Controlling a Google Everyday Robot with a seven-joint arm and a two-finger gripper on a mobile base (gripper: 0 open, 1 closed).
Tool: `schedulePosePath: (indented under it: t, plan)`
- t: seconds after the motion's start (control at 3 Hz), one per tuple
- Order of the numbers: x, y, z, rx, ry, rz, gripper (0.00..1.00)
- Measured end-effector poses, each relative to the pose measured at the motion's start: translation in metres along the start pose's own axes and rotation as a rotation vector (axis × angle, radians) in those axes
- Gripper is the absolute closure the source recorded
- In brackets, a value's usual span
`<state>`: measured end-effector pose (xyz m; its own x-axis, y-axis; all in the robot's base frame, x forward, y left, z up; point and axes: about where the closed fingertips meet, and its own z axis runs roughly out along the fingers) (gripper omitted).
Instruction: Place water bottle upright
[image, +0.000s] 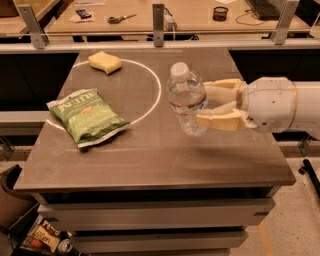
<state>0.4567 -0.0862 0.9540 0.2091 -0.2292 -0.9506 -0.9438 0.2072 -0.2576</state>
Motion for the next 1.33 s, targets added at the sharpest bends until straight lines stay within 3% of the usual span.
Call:
schedulePosePath:
  t: [0.33, 0.67, 1.33]
  plan:
    - [0.014, 0.01, 0.007, 0.011, -0.041, 0.045, 1.0]
    - [0.025, 0.021, -0.007, 0.058, -0.069, 0.096, 1.0]
    - [0.025, 0.017, -0.006, 0.051, -0.1, 0.129, 1.0]
